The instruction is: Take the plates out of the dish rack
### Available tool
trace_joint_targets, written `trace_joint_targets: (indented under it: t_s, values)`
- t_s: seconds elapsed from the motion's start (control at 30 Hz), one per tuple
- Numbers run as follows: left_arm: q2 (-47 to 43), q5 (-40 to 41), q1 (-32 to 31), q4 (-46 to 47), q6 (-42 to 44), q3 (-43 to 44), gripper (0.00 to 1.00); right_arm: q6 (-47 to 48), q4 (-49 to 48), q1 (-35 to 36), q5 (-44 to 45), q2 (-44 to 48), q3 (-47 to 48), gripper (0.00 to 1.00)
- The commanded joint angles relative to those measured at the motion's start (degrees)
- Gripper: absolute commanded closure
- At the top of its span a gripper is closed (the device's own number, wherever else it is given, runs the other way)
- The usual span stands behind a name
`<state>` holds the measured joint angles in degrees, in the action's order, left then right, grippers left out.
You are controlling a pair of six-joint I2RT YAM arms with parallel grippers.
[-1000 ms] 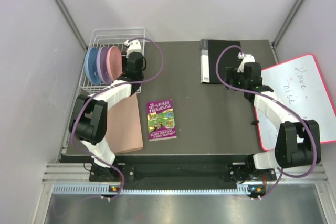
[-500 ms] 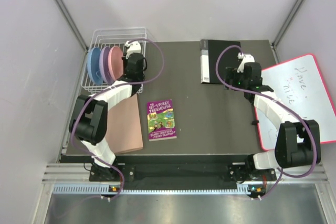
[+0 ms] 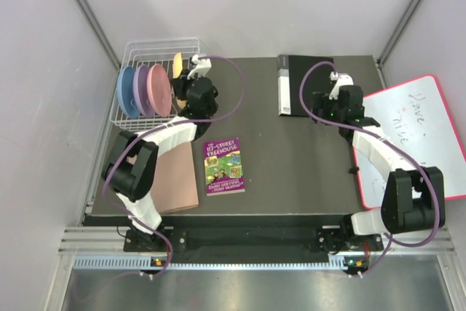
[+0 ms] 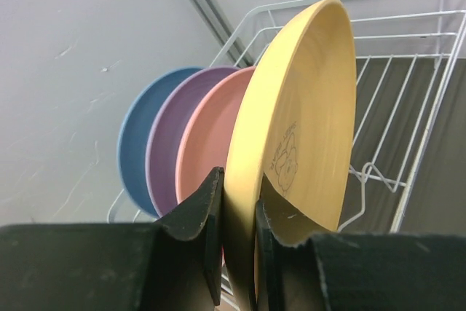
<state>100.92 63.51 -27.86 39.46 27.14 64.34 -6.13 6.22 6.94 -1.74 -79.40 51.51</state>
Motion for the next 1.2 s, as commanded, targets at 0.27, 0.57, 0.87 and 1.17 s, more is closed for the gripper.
trace_joint_targets:
  t_s: [0.27, 0.57, 0.87, 1.17]
  values:
    - [-18.91, -22.87, -0.44, -43.85, -35.27, 9.76, 1.00, -3.09, 1.16, -0.17, -4.93, 9.08, 2.38, 0.13]
    - [-24.46, -63.58, -0.44, -35.20, -56.12, -1.22, 1.00, -12.31, -4.36, -0.17, -20.48, 16.02, -4.03, 0.16]
    - [-22.44, -72.12, -4.66, -25.84, -64.31, -9.05, 1.00, -20.24, -13.25, -0.08, -29.64, 17.52, -10.46, 0.17]
    - [-19.89, -73.96, -6.33, -21.10, -66.60, -9.84, 1.00, -21.12, -15.09, 0.27, -32.19, 14.36, -12.13, 0.18]
